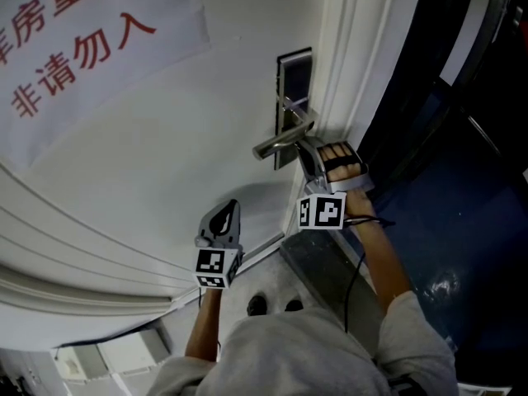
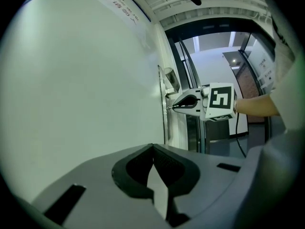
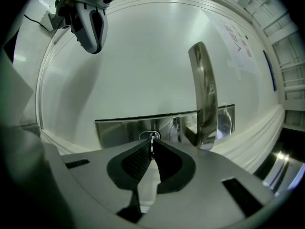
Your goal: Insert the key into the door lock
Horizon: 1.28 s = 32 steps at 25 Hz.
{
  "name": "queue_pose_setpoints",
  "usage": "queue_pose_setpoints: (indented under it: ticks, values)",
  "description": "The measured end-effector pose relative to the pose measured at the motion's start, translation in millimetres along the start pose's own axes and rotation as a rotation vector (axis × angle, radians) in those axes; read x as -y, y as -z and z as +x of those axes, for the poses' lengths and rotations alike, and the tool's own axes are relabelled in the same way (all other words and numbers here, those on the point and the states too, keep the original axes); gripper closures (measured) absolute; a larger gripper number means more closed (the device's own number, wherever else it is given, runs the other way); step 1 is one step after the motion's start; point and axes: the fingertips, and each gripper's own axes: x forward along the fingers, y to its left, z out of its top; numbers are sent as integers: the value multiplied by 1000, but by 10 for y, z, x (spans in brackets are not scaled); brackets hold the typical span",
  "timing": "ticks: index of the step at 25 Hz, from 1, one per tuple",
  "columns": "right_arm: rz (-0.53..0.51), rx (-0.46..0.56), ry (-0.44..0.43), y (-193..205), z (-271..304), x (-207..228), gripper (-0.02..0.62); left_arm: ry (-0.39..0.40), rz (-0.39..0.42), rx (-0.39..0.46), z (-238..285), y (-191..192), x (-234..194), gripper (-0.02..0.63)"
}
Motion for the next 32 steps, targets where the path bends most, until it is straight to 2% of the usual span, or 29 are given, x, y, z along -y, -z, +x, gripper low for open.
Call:
queue_pose_setpoints:
  ticks: [9, 15, 19, 23, 28, 30, 32]
  values:
    - [12, -1, 17, -39, 100, 9, 566, -21, 4, -1, -65, -15, -133, 588]
    - [26, 19, -9, -49, 106, -26, 566, -4, 16, 5, -25, -64, -67, 588]
    - [49, 39, -55, -36, 75, -119, 445, 7, 21, 8, -2, -96, 15, 588]
    - [73, 38, -42, 30, 22, -84, 433, 10, 23, 5, 8, -90, 44, 588]
    - [180, 33, -50, 152, -92, -111, 433, 17, 24, 3, 43, -87, 95, 588]
    - [256, 27, -53, 220, -159, -141, 433, 20, 27, 6, 63, -105, 108, 589]
    - [374, 21, -58, 302, -244, -166, 434, 26, 30, 9, 84, -122, 127, 589]
